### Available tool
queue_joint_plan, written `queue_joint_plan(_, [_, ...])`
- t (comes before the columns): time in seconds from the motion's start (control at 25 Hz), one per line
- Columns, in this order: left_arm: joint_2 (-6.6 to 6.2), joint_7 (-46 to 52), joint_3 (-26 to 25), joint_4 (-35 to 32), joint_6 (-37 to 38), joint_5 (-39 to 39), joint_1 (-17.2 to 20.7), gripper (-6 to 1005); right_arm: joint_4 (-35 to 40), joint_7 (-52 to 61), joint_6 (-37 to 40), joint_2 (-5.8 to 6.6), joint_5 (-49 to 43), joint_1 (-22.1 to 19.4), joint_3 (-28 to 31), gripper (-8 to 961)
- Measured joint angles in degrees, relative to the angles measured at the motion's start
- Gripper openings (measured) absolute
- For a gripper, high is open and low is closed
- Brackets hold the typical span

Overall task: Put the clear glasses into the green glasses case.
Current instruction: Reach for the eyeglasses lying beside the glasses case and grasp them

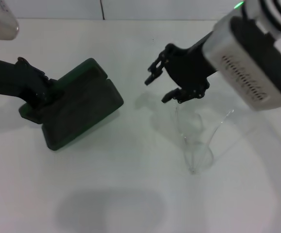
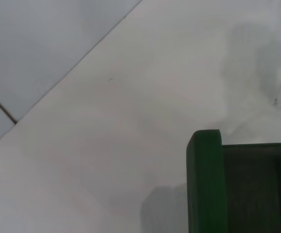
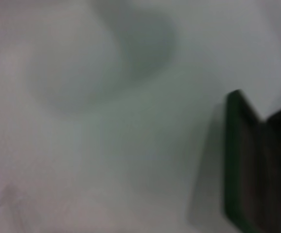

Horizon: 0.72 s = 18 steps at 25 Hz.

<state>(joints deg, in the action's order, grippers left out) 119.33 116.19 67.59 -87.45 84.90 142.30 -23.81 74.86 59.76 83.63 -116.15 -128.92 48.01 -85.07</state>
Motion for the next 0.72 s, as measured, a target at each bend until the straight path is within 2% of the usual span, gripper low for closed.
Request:
queue_joint_plan(0.16, [0.0, 0.0, 0.4, 0.0, 1.0, 4.1, -1.6, 195, 5.0, 0.2, -1.3, 0.22, 7.3, -6.4, 4.7, 341])
queue_joint_plan(0.48, [0.12, 0.4, 0.7, -0.4, 4.4, 10.2, -4.2, 195, 9.6, 1.7, -2.0, 0.07, 21.5, -16.9, 14.5, 321])
queue_joint_plan(0.72, [0.2, 0.4, 4.3, -0.5, 5.3, 13.1, -6.3, 195, 11.6, 2.5, -3.1, 0.19, 38.0, -29.0, 20.8, 315])
